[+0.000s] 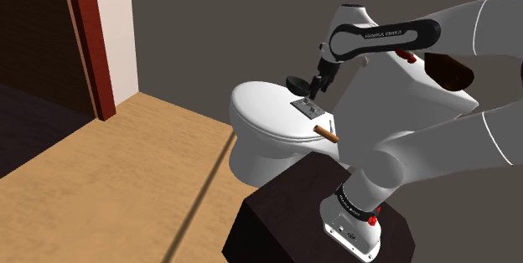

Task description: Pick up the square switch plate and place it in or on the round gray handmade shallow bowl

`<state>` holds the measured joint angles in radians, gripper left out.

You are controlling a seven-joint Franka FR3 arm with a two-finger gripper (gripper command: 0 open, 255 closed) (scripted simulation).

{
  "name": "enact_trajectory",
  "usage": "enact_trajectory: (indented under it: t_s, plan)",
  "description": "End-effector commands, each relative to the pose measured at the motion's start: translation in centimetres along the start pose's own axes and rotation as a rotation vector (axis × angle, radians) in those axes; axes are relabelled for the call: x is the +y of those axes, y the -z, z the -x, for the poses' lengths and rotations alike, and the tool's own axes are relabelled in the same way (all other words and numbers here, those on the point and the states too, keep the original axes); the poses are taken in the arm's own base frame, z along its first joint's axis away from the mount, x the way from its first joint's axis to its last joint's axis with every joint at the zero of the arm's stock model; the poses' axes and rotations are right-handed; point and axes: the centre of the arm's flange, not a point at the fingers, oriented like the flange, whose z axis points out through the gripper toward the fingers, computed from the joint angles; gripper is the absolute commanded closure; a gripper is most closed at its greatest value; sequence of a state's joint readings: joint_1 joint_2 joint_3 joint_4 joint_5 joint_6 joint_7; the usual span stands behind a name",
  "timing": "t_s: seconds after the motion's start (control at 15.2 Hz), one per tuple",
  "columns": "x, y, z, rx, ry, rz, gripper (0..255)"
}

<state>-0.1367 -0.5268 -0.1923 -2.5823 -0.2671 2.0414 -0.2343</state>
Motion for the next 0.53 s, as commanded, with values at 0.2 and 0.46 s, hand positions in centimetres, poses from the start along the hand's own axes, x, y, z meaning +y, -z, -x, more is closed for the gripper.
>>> enact_trajectory:
  t_s: [0.2,0.46]
  plan:
    - [3.9,-4.7,-1.7,0.017,-0.018,0.041,0]
    - [7.0,-8.1,-3.2,0.029,-0.032,0.072,0]
